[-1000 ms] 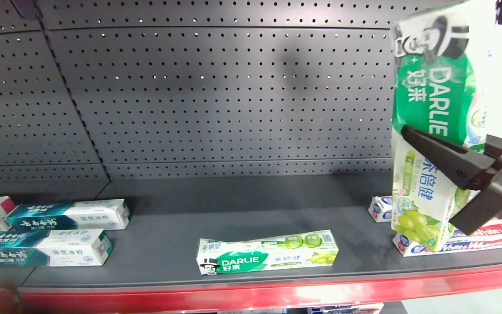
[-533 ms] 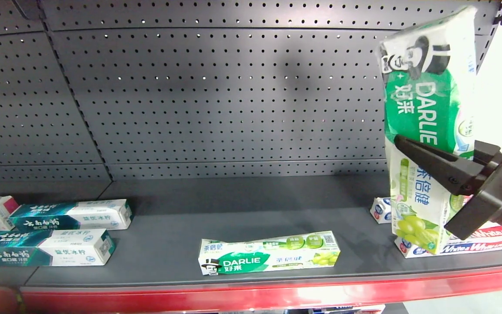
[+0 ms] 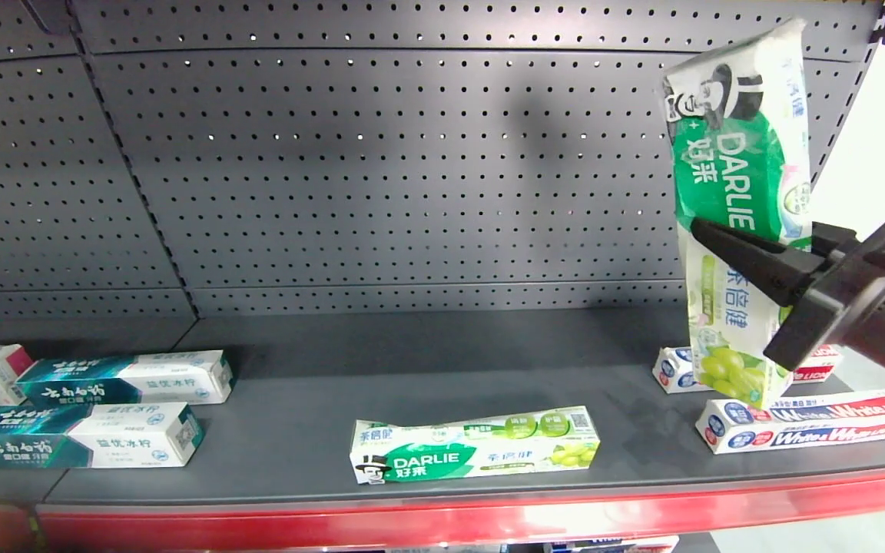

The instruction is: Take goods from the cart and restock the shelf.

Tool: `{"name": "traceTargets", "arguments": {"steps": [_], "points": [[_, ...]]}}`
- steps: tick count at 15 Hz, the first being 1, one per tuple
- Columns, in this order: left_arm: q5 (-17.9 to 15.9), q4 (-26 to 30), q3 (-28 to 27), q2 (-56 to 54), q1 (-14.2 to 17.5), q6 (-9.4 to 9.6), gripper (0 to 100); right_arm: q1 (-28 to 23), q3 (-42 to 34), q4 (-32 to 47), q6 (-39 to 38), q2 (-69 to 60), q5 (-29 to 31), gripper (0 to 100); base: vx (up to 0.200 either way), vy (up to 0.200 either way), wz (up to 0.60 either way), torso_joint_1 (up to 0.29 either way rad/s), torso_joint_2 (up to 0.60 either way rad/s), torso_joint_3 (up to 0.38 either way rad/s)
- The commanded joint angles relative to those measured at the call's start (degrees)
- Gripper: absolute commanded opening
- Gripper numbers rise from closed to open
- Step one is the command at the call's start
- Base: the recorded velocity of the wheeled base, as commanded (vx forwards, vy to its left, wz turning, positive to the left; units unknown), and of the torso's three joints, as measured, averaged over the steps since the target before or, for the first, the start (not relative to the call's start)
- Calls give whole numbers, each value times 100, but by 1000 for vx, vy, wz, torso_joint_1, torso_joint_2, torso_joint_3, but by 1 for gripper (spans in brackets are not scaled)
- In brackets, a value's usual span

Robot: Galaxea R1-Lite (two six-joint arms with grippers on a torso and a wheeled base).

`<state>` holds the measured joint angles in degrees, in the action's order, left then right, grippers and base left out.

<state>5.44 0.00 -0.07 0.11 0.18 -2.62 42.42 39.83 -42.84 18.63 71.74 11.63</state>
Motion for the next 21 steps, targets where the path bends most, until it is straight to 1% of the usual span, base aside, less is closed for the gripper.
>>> {"name": "traceTargets", "arguments": {"steps": [1, 2, 3, 4, 6, 9, 11, 12, 13, 14, 17, 21], "points": [[1, 0, -1, -2, -1, -2, 100, -129, 289, 30, 18, 472, 59, 0, 0, 0, 0, 0, 0, 0], [1, 0, -1, -2, -1, -2, 100, -199, 262, 30, 18, 595, 85, 0, 0, 0, 0, 0, 0, 0], [1, 0, -1, -2, -1, -2, 100, -445, 227, 56, 115, 745, 6, 0, 0, 0, 0, 0, 0, 0], [-8, 0, -1, -2, -1, -2, 100, -595, 298, 144, 291, 841, -231, 0, 0, 0, 0, 0, 0, 0], [1, 0, -1, -2, -1, -2, 100, -876, 473, 469, 370, 903, -688, 0, 0, 0, 0, 0, 0, 0], [1, 0, -1, -2, -1, -2, 100, -964, 676, 803, 370, 1070, -996, 0, 0, 0, 0, 0, 0, 0], [1, 0, -1, -2, -1, -10, 100, -1140, 913, 1216, 493, 1202, -1304, 0, 0, 0, 0, 0, 0, 0], [1, 0, 7, -2, -1, -10, 100, -1228, 939, 1216, 589, 1272, -1400, 0, 0, 0, 0, 0, 0, 0], [1, 0, -1, -2, -1, -10, 100, -1386, 983, 1234, 827, 1325, -1699, 0, 0, 0, 0, 0, 0, 0], [1, 0, 7, -2, -1, -10, 100, -1465, 983, 1225, 923, 1395, -1831, 0, 0, 0, 0, 0, 0, 0], [1, 0, -1, -2, -1, -2, 100, -1465, 1089, 1234, 1011, 1597, -2086, 0, 0, 0, 0, 0, 0, 0], [1, 0, -1, -2, -1, -10, 100, -1403, 1229, 1339, 1170, 1949, -2130, 0, 0, 0, 0, 0, 0, 0]]}}
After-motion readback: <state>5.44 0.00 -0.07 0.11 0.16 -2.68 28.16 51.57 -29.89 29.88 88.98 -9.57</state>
